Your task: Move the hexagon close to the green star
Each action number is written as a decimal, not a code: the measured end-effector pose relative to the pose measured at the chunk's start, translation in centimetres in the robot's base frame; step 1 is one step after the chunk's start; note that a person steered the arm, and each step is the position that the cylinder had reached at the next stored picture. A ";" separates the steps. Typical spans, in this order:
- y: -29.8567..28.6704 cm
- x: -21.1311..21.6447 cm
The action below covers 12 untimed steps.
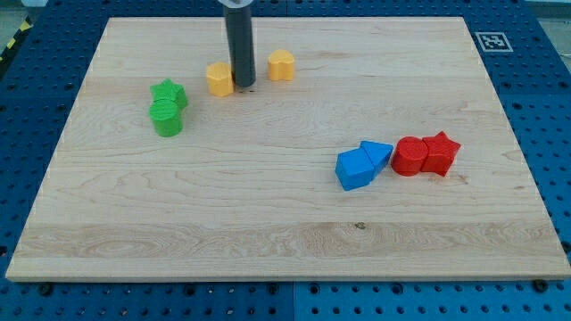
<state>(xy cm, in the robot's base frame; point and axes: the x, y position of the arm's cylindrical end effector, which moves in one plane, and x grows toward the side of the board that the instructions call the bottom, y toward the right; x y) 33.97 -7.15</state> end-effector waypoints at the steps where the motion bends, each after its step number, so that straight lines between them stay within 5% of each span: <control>1: -0.5 -0.2; 4: -2.4 -1.7; 6: 2.3 0.3; 8: -4.7 0.7; 12: -4.4 -1.6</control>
<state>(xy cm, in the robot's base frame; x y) 32.36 -11.60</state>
